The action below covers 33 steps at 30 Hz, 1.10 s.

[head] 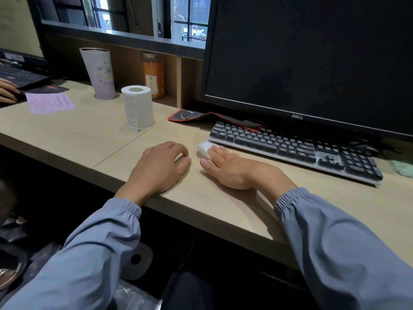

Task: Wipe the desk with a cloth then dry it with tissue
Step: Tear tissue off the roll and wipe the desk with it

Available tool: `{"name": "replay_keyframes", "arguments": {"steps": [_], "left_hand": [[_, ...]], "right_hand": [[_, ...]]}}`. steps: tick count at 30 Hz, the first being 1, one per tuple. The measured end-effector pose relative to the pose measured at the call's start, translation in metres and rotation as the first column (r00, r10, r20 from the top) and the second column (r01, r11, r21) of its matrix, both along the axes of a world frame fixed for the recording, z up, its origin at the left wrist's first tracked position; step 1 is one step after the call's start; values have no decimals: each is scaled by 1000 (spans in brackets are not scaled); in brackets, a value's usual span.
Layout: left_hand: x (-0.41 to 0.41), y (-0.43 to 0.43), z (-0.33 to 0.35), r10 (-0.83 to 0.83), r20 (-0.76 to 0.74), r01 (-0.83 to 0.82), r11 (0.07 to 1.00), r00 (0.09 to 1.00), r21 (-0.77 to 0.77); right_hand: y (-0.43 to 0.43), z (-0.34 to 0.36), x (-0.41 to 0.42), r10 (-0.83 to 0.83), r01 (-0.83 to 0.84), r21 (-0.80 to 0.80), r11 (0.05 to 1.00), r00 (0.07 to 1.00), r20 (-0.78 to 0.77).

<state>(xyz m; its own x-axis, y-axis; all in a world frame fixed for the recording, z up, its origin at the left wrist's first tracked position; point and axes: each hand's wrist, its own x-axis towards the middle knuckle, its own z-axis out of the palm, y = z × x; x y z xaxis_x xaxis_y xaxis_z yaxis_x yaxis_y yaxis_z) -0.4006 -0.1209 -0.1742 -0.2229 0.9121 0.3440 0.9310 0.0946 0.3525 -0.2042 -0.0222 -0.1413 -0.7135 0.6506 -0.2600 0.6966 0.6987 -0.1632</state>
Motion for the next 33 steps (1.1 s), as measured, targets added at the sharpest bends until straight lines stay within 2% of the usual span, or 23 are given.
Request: {"name": "replay_keyframes", "arguments": {"steps": [4,8,16,28,33], "left_hand": [[1,1,-2,5,-10,-5,1000,1000,14],[0,2,-2,3,-17,-2,1000,1000,30],[-1,1,0,-1,2,1,1000,1000,26],[-3,1,-2,-13,4,13,1000,1000,23],[-1,1,-1,-8,-6,8,1000,1000,23]], "right_hand": [[-1,2,-7,8,-8,5,1000,999,45],[-6,1,-15,76,-76,23,997,997,9],[7,-1,2,-33,30,-33,999,993,-114],[9,-3,38,-89,85,-35,996,988,-128],[8,0,46,-42,37,-47,998,993,-112]]}}
